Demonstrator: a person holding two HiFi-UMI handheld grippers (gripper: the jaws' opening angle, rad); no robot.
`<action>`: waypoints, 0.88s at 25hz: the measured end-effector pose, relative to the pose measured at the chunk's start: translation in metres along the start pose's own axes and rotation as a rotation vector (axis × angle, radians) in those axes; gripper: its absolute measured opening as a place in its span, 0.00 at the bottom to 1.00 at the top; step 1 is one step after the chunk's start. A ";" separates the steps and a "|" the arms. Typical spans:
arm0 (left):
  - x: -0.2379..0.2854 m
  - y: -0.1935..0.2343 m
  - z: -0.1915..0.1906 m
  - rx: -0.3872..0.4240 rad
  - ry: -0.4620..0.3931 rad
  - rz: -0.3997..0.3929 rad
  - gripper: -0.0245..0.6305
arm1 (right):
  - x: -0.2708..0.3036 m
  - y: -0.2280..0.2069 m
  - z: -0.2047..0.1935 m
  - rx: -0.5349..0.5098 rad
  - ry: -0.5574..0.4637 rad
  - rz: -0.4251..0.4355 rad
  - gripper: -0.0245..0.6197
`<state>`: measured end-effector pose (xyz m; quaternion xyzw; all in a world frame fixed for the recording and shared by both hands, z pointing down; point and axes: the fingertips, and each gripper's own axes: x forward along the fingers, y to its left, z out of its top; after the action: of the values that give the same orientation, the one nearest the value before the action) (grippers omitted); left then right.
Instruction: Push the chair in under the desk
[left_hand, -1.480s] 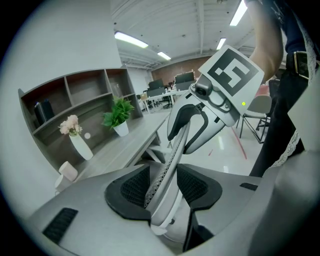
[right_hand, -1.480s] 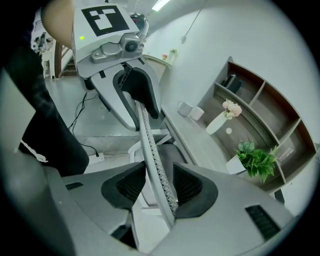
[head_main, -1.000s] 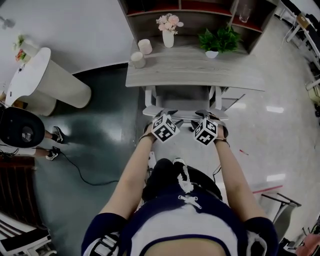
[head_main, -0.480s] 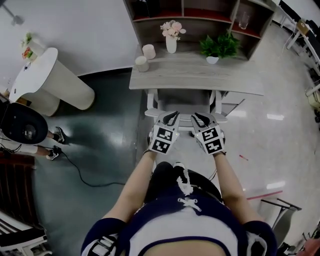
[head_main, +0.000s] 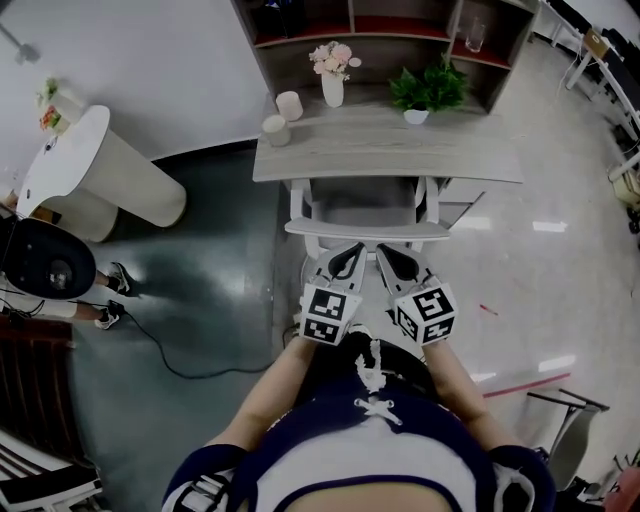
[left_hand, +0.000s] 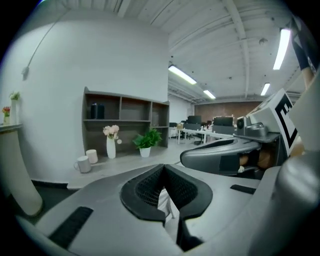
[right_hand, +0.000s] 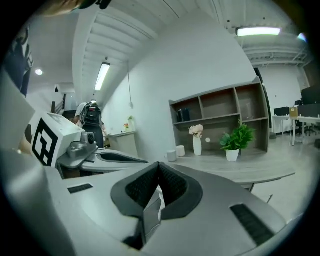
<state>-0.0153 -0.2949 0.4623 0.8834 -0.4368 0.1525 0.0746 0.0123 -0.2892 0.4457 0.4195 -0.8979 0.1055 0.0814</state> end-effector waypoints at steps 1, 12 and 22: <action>-0.004 -0.003 0.002 -0.023 -0.013 -0.005 0.05 | -0.005 0.002 0.000 -0.012 -0.006 -0.010 0.05; -0.019 -0.016 -0.001 -0.046 -0.025 -0.018 0.05 | -0.013 0.011 -0.012 -0.036 0.013 -0.050 0.05; -0.016 -0.022 -0.003 -0.045 -0.007 -0.027 0.05 | -0.012 0.014 -0.016 -0.027 0.026 -0.022 0.05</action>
<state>-0.0077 -0.2688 0.4601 0.8879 -0.4283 0.1384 0.0952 0.0096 -0.2674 0.4563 0.4269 -0.8934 0.0980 0.0997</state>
